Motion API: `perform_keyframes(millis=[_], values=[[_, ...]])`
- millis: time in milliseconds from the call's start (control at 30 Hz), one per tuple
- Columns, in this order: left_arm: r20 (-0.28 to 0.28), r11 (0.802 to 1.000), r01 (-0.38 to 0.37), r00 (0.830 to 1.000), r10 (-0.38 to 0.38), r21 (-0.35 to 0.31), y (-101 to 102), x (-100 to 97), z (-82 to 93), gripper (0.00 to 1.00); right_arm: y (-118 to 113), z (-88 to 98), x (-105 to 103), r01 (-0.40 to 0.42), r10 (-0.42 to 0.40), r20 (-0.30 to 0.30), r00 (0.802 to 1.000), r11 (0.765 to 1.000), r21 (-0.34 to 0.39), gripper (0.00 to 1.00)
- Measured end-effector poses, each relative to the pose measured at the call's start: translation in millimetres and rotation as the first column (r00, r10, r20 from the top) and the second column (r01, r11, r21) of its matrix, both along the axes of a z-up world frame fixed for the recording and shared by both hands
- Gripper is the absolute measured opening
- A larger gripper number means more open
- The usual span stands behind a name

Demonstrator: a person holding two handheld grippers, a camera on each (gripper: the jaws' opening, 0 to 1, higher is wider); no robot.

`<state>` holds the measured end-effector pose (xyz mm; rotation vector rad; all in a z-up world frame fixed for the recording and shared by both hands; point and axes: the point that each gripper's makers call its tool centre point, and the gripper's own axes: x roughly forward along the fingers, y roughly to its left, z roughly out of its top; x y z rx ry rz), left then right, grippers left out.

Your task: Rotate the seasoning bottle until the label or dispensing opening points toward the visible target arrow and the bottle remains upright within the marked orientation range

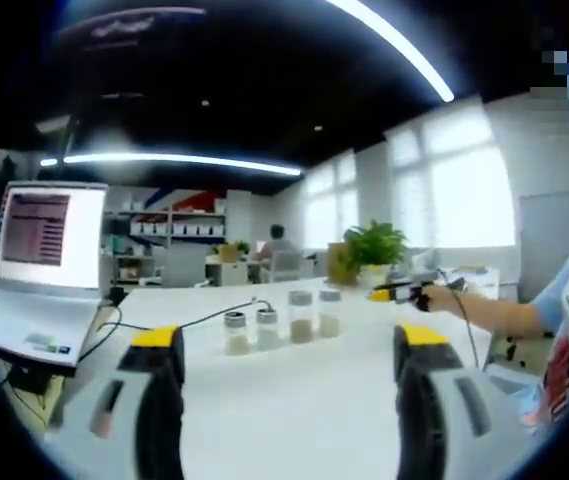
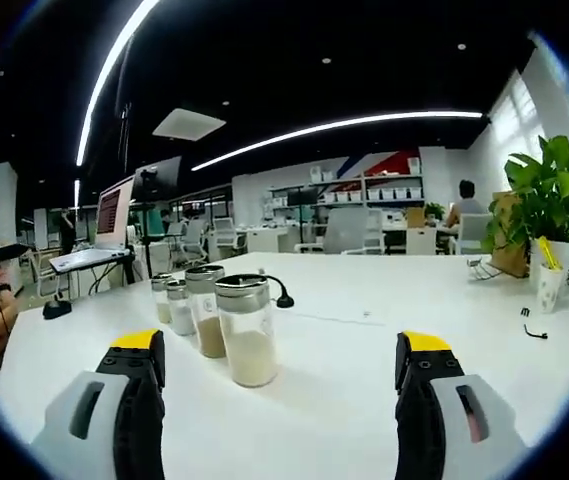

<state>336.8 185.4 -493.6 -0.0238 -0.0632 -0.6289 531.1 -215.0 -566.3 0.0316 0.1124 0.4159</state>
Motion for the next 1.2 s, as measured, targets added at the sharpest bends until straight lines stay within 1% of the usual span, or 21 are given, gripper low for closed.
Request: perform_keyframes(millis=[33, 167, 333, 400, 467, 500, 600, 733, 833, 900, 933, 967, 1033, 1100, 1200], values=[[-0.001, 1.0, 0.0, 1.0, 0.0, 0.0, 0, 0.1, -0.2, 0.91, -1, 1.0, 4, 0.005, -0.005, 0.008, 1.0, 1.0, 0.001, 0.99], [-0.003, 1.0, -0.003, 1.0, 0.003, -0.002, 3, 1.3, -0.3, 0.91, 7, 2.1, 17, -0.034, 0.034, 0.029, 0.999, 0.999, -0.018, 0.99], [-0.01, 1.0, -0.011, 1.0, 0.011, -0.006, 6, 3.8, -1.4, 0.91, 19, -5.8, 26, -0.07, 0.071, 0.017, 0.997, 0.997, -0.044, 0.99], [-0.011, 1.0, -0.014, 1.0, 0.013, -0.006, 6, 4.3, -1.8, 0.91, 22, -7.8, 28, -0.08, 0.08, 0.013, 0.997, 0.997, -0.022, 0.98], [-0.013, 1.0, -0.015, 1.0, 0.015, -0.006, 7, 4.8, -2.1, 0.91, 25, -8.8, 30, -0.084, 0.084, 0.005, 0.996, 0.996, 0.023, 0.97], [-0.014, 1.0, -0.015, 1.0, 0.015, -0.006, 7, 5.1, -2.4, 0.91, 25, -9.5, 32, -0.087, 0.087, 0.002, 0.996, 0.996, 0.031, 0.97], [-0.018, 1.0, -0.015, 1.0, 0.015, -0.005, 7, 5.6, -3.4, 0.91, 25, -13.8, 38, -0.079, 0.08, -0.009, 0.997, 0.996, 0.031, 0.98], [-0.024, 1.0, -0.015, 1.0, 0.015, -0.002, 7, 6.7, -5.0, 0.91, 30, -21.6, 44, -0.095, 0.095, -0.03, 0.995, 0.995, 0.017, 0.99], [-0.027, 1.0, -0.015, 1.0, 0.015, -0.001, 6, 7.1, -5.9, 0.91, 35, -21.7, 47, -0.118, 0.118, -0.01, 0.993, 0.993, 0.026, 0.97], [-0.03, 1.0, -0.014, 0.999, 0.014, 0.0, 6, 6.8, -6.8, 0.91, 39, -22.7, 49, -0.144, 0.144, -0.004, 0.99, 0.99, 0.015, 0.97], [-0.029, 1.0, -0.02, 0.999, 0.02, 0.0, 7, 6.9, -6.6, 0.9, 42, -20.2, 49, -0.162, 0.162, 0.012, 0.987, 0.986, 0.024, 0.99], [-0.027, 1.0, -0.03, 0.999, 0.03, 0.0, 8, 6.9, -5.9, 0.9, 45, -18.4, 50, -0.173, 0.172, 0.023, 0.985, 0.984, 0.043, 0.99], [-0.013, 0.999, -0.047, 0.999, 0.047, 0.004, 11, 6.2, -3.2, 0.9, 46, -19.7, 54, -0.174, 0.173, 0.014, 0.985, 0.983, 0.051, 0.99], [-0.005, 0.999, -0.051, 0.999, 0.051, 0.01, 11, 5.9, -2.2, 0.9, 49, -21.2, 56, -0.175, 0.175, 0.012, 0.984, 0.984, 0.044, 0.99], [-0.013, 0.999, -0.045, 0.999, 0.046, 0.009, 11, 6.5, -3.7, 0.9, 57, -25.3, 59, -0.197, 0.196, 0.007, 0.98, 0.98, 0.041, 0.99]])
